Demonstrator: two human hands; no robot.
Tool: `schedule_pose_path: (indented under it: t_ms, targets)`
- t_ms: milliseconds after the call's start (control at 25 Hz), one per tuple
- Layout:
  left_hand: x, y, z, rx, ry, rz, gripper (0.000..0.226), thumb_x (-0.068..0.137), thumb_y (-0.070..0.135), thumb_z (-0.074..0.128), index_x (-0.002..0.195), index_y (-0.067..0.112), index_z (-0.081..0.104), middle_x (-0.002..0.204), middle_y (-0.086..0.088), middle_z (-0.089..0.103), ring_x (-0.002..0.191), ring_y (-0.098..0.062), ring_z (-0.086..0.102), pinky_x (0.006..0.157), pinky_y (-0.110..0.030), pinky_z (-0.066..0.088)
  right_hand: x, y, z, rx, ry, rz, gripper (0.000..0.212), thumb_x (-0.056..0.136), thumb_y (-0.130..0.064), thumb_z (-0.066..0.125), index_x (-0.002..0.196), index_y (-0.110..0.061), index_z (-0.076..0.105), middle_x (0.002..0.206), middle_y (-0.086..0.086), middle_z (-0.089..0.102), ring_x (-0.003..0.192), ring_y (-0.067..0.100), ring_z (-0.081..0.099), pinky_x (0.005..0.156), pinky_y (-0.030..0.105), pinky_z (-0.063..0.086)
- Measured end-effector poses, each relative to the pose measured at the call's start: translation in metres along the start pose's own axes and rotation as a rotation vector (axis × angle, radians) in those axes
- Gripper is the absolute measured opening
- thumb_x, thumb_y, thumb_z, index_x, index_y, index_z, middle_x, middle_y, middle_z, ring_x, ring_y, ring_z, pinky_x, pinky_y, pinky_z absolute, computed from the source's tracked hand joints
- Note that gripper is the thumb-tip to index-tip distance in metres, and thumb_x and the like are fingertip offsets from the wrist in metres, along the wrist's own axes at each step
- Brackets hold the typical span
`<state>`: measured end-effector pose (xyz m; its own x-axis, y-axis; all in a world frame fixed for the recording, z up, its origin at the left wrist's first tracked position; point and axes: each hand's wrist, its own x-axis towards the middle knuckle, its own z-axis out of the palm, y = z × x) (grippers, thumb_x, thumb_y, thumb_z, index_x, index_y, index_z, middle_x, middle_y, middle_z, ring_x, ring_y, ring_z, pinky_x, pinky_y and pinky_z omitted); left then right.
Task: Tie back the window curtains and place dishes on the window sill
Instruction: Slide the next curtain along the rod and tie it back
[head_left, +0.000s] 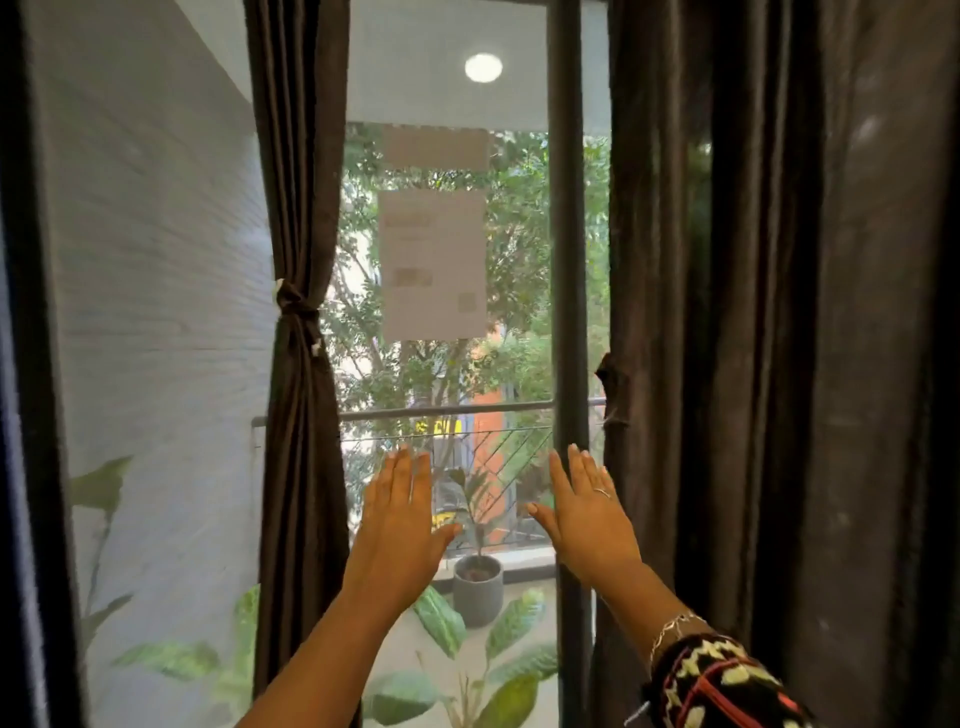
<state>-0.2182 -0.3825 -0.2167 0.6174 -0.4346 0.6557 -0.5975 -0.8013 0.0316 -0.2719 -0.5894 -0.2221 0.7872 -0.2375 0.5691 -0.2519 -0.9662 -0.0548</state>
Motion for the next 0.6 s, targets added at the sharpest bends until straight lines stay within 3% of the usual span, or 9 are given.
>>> schedule_pose_path:
  t_ms: [600]
  targets:
    - [0.130,0.188,0.048,-0.128,0.150,0.030,0.079,0.092,0.053,0.034,0.146,0.013,-0.007,0.155,-0.010,-0.012,0.143,-0.023,-0.011,0.116,-0.033,-0.002,0.083,0.205,-0.057,-0.028,0.160,-0.075,0.069,0.095,-0.053,0.023,0.148,-0.015,0.001,0.156,0.011,-0.001,0.144,0.024,-0.004,0.116,0.034,-0.001]
